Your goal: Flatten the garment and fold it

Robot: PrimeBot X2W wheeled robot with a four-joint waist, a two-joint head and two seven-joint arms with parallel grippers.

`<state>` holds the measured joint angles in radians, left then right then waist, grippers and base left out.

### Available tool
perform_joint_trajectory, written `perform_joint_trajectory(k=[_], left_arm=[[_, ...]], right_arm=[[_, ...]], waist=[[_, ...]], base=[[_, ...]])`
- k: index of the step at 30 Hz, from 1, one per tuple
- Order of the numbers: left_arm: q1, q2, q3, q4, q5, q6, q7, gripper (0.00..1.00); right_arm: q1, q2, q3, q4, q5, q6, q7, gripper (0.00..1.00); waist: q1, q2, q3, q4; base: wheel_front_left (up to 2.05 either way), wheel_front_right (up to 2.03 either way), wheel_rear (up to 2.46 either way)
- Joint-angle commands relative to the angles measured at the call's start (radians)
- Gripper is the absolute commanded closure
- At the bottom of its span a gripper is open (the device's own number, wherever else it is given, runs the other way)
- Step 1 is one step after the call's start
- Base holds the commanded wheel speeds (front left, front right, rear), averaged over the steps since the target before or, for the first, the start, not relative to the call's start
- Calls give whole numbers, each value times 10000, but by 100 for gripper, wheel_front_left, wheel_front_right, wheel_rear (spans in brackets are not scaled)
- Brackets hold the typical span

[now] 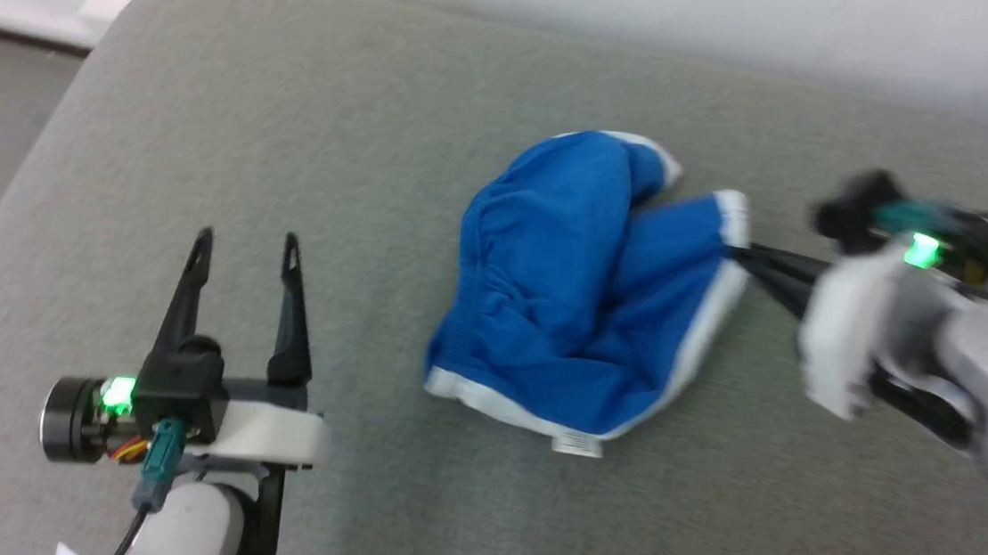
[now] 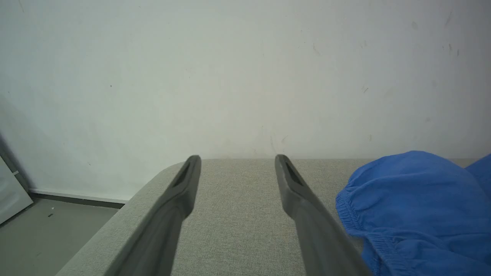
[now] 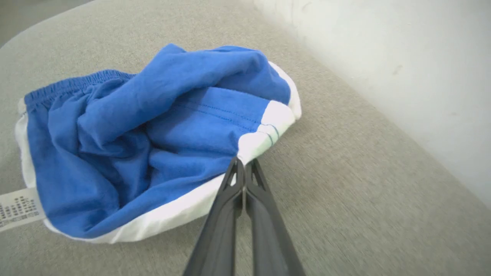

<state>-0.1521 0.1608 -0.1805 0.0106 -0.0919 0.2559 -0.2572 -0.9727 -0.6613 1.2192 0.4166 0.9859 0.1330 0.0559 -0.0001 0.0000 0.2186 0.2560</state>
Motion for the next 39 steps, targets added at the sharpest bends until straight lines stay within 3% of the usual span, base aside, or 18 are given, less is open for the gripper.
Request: perform_joint_trajectory(k=[1,6,11,19,20,21,25,30,34,39], left_arm=[[143,-35,73,-18,117,-35,-45,0],[602,-45,289,-105,215,-123,-45,0],[809,-123,328,-100,310,-277,-45,0],[872,-212,66,75,557,-588,-45,0],[849,-177,31,113,592,-648,-45,0],[814,-132,5,143,626,-706,-45,0],[543,177,-157,100,722,-1121,-45,0],[55,689,-928,367,790,-2339,82,0],[-517,959,-1832,418,844,-3366,1301,0],[-1196,1282,-3329,207,387,-3824,3215,0]], right_arm=[[289,-263,-99,-30,4,-23,-141,100],[2158,-1632,-1154,-453,48,-23,-1069,100],[4548,-2130,-2189,66,-27,-23,-1377,100],[7355,-856,-3724,784,-486,-23,-1312,100],[7505,-718,-4042,815,-582,-23,-1476,78],[7622,-609,-4415,866,-699,-23,-1674,0],[7919,-429,-6122,891,-1761,-23,-2568,0],[8477,132,-9004,64,-3665,-23,-3066,0],[9344,1443,-11293,-1425,-5338,-23,-3139,0],[10398,3146,-12738,-3228,-7092,-23,-2876,0]], waist=[[1,0,-807,-872],[1,0,-1019,-1432],[1,0,-1111,-1757],[1,0,-1373,-1942],[1,0,-1427,-1958],[1,0,-1488,-1969],[1,0,-1780,-1999],[1,0,-2036,-2051],[1,0,-2074,-2074],[1,0,-1921,-2176]], base=[[0,0,0],[0,0,0],[0,0,0],[0,0,0],[0,0,0],[0,0,0],[0,0,0],[0,0,0],[0,0,0],[0,0,0]])
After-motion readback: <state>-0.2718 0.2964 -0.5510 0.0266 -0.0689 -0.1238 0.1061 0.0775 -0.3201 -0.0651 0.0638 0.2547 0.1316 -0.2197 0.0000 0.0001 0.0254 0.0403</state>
